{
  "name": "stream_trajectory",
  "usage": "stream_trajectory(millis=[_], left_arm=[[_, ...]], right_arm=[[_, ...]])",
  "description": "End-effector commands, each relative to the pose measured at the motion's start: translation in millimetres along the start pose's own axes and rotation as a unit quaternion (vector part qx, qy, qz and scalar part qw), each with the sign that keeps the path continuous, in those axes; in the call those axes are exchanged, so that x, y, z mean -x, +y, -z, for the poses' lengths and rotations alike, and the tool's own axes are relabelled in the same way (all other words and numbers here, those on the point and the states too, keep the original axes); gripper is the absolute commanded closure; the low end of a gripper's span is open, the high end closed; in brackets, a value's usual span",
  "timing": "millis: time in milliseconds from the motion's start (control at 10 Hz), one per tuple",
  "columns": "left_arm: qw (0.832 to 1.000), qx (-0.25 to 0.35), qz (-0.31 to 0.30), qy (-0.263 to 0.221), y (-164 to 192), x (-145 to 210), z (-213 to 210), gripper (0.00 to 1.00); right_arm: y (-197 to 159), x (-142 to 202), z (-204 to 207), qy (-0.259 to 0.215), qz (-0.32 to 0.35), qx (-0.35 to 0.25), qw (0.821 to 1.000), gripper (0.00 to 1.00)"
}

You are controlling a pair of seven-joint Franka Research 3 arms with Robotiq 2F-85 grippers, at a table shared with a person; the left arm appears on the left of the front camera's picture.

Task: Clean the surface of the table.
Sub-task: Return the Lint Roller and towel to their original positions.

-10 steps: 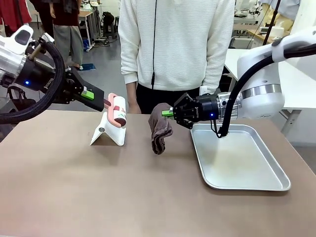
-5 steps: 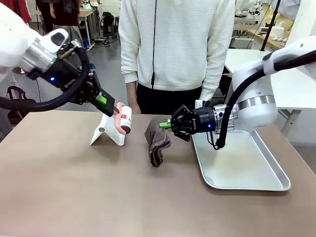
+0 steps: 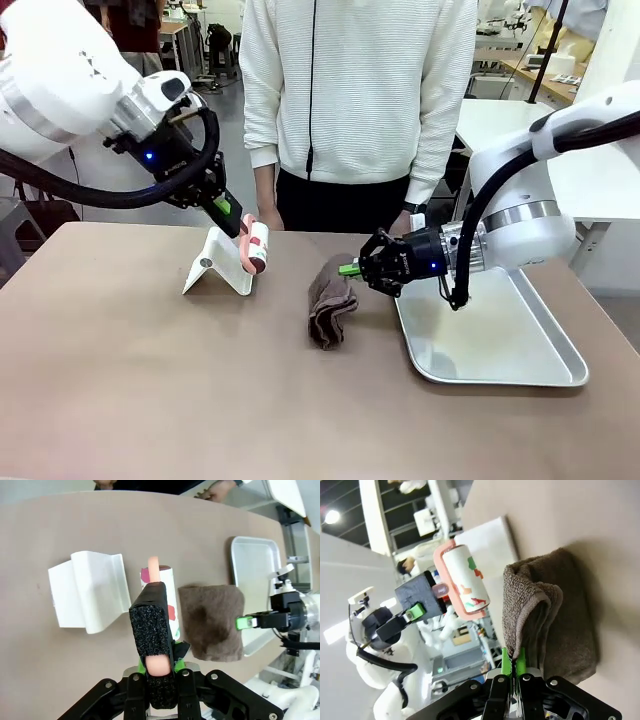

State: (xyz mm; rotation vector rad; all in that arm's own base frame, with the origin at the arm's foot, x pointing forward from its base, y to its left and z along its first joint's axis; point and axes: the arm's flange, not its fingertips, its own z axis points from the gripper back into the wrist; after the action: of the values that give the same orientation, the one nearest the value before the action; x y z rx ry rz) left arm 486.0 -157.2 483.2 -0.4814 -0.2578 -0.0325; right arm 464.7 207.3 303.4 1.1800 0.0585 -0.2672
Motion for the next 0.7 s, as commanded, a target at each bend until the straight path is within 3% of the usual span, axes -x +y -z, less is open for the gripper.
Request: stream_trajectory(millis=[0, 300, 600], left_arm=[[1.000, -0.018, -0.012, -0.011, -5.9, -10.2, 3.3, 0.79], [0.999, -0.038, -0.025, -0.003, 2.9, -18.7, 19.3, 0.79], [0.998, -0.043, -0.041, 0.012, 13.0, -24.2, 32.4, 0.79]], right_arm=[[9.5, 0.5, -1.6, -0.036, 0.004, 0.042, 0.998, 0.97], [2.0, -4.8, -2.9, -0.069, 0.007, 0.062, 0.996, 0.97], [0.0, -8.2, -3.3, -0.060, 0.005, 0.076, 0.995, 0.97]])
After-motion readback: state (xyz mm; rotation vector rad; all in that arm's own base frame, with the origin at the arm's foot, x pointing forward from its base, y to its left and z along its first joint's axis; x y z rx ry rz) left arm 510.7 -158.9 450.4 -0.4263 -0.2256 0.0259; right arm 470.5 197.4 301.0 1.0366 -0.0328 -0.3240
